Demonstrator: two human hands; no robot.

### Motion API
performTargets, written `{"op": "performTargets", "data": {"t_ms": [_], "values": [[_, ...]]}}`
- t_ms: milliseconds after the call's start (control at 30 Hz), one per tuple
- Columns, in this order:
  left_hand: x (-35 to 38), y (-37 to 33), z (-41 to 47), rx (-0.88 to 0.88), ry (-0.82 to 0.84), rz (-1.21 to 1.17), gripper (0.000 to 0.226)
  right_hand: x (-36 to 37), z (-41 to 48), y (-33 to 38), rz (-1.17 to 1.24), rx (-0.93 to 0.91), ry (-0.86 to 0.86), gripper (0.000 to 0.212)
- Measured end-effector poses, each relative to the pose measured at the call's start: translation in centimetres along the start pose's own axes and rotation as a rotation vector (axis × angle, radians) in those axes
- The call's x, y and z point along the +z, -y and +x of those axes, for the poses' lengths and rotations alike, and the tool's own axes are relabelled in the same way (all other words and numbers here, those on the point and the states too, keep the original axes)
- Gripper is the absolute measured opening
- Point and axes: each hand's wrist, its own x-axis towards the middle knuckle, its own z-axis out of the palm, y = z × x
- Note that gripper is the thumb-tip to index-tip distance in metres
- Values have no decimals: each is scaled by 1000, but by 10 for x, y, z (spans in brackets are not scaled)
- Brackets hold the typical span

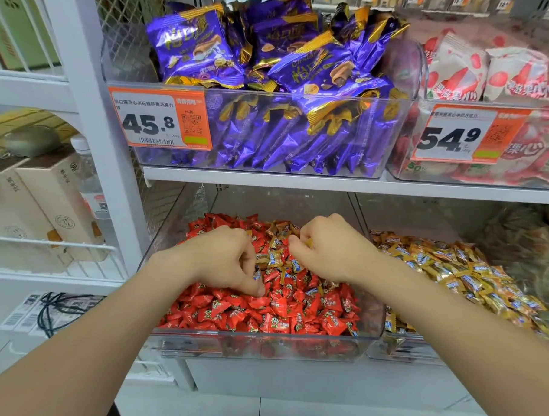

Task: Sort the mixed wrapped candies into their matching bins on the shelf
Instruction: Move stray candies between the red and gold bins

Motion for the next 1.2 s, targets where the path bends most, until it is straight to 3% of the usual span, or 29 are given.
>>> {"op": "performTargets", "data": {"t_ms": [100,233,300,400,567,667,800,933,1100,1200], "values": [[1,10,-2,-16,-39,88,70,12,14,-4,3,-53,56,54],[1,4,-5,-110,-172,256,46,24,28,-4,-95,-100,223,23],[1,-1,-5,-106,-184,237,49,26,31,-2,-179,-133,306,43],[8,-4,2,-83,-69,273,76,26,30,4,-244,-126,493,71],[10,-10,17,-127,82,323,92,23,39,-4,-217,-60,730,96],[7,-11,23,-158,121,313,81,25,38,-3,-204,-47,686,91],[4,-6,27,-115,138,250,70,33,32,5,-117,-30,506,57],[7,-1,23,-27,97,169,23,19,27,3,-66,-22,417,40],[20,-11,16,9,-16,364,39,3,18,-3,60,40,382,26],[20,-15,15,24,-62,363,40,-6,16,-6,119,31,371,24]]}}
